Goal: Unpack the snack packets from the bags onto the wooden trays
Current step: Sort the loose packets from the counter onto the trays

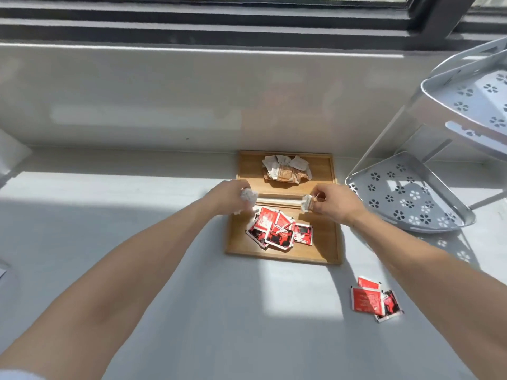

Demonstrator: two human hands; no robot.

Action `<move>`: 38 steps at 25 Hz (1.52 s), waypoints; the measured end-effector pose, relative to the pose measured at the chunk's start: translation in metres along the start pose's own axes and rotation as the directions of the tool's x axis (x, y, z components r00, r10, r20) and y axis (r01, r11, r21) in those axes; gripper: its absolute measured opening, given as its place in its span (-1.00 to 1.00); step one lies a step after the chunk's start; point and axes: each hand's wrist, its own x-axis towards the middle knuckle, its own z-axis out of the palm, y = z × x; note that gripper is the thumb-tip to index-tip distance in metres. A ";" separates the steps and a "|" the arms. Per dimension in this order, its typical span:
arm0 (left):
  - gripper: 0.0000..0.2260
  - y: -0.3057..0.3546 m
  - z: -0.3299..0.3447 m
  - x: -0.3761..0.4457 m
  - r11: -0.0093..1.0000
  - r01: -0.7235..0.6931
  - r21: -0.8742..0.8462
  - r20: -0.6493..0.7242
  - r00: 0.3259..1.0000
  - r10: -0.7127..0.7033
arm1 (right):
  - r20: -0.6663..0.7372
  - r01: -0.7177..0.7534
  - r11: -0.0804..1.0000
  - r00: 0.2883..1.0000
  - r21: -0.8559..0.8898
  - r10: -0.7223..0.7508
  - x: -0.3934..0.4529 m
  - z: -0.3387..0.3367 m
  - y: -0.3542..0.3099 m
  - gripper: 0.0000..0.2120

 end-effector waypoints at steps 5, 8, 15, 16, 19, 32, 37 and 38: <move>-0.67 0.009 -0.020 0.058 0.991 0.090 0.098 0.020 0.995 -0.093 | -0.045 -0.041 0.998 0.998 -0.057 0.038 0.053 -0.009 -0.001 -0.81; -0.68 0.013 -0.023 0.083 0.990 0.074 0.122 0.045 0.996 -0.080 | -0.030 -0.018 0.991 0.999 -0.134 0.014 0.075 -0.006 -0.003 -0.73; -0.57 0.009 -0.011 0.107 0.973 0.079 0.215 0.009 0.997 -0.082 | -0.051 -0.020 0.978 0.999 -0.208 0.009 0.093 0.003 0.000 -0.70; -0.56 0.008 -0.008 0.107 0.974 0.076 0.214 -0.011 0.997 -0.075 | -0.077 -0.020 0.976 0.997 -0.217 0.003 0.093 0.004 0.002 -0.70; -0.55 0.006 -0.003 0.102 0.957 0.059 0.283 -0.092 0.995 -0.035 | -0.129 -0.021 0.972 0.992 -0.233 -0.009 0.088 0.007 0.003 -0.71; -0.56 0.025 0.018 0.012 0.962 0.032 0.270 -0.186 0.982 0.020 | -0.022 -0.015 0.979 1.000 -0.202 0.011 -0.015 -0.006 0.003 -0.59; -0.55 0.051 0.045 -0.039 0.972 -0.085 0.220 -0.127 0.985 0.115 | 0.017 -0.093 0.988 0.995 -0.127 0.096 -0.088 -0.010 0.037 -0.61; -0.55 0.058 0.052 -0.047 0.973 -0.115 0.201 -0.123 0.982 0.142 | 0.026 -0.130 0.985 0.991 -0.116 0.134 -0.102 -0.010 0.048 -0.60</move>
